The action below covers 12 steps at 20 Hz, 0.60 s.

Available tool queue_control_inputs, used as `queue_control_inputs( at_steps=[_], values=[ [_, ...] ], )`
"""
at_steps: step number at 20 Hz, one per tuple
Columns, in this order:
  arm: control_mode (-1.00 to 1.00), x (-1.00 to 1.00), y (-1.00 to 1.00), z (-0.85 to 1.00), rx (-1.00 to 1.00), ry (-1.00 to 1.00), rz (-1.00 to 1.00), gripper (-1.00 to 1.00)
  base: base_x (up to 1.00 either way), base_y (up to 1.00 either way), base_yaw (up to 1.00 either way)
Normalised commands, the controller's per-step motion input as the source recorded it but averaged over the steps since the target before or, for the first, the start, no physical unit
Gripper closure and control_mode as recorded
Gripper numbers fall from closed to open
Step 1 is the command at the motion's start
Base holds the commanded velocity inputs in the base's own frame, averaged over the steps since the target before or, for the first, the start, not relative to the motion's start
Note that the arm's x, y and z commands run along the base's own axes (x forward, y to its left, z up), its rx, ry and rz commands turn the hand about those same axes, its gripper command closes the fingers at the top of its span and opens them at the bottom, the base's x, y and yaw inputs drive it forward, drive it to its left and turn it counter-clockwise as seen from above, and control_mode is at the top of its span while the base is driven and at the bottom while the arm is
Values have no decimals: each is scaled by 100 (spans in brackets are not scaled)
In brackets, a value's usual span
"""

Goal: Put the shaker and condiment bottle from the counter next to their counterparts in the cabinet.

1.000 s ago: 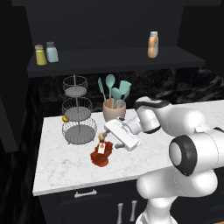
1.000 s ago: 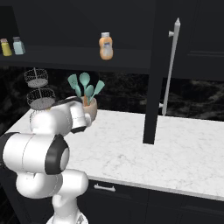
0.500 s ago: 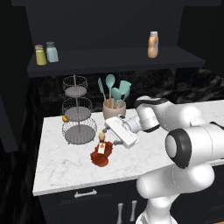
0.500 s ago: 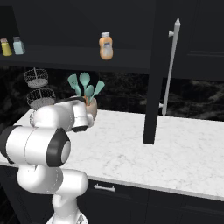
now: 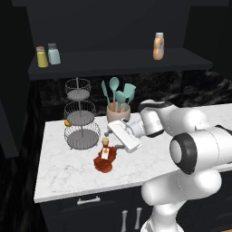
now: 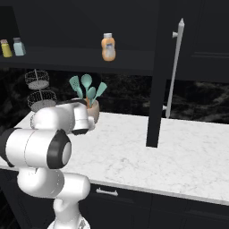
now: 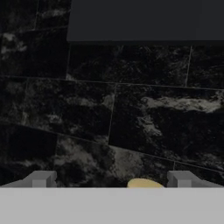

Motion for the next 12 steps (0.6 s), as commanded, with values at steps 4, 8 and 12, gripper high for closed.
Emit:
queue_control_inputs(
  at_steps=[4, 8, 12],
  values=[
    [-100, 0, 8, 0, 0, 4, -2, -100, 0, 0, 0],
    [-100, 0, 10, 0, 0, 7, -1, -100, 0, 0, 0],
    [-100, 0, 9, 0, 0, 6, 0, -100, 0, 0, 0]
  ],
)
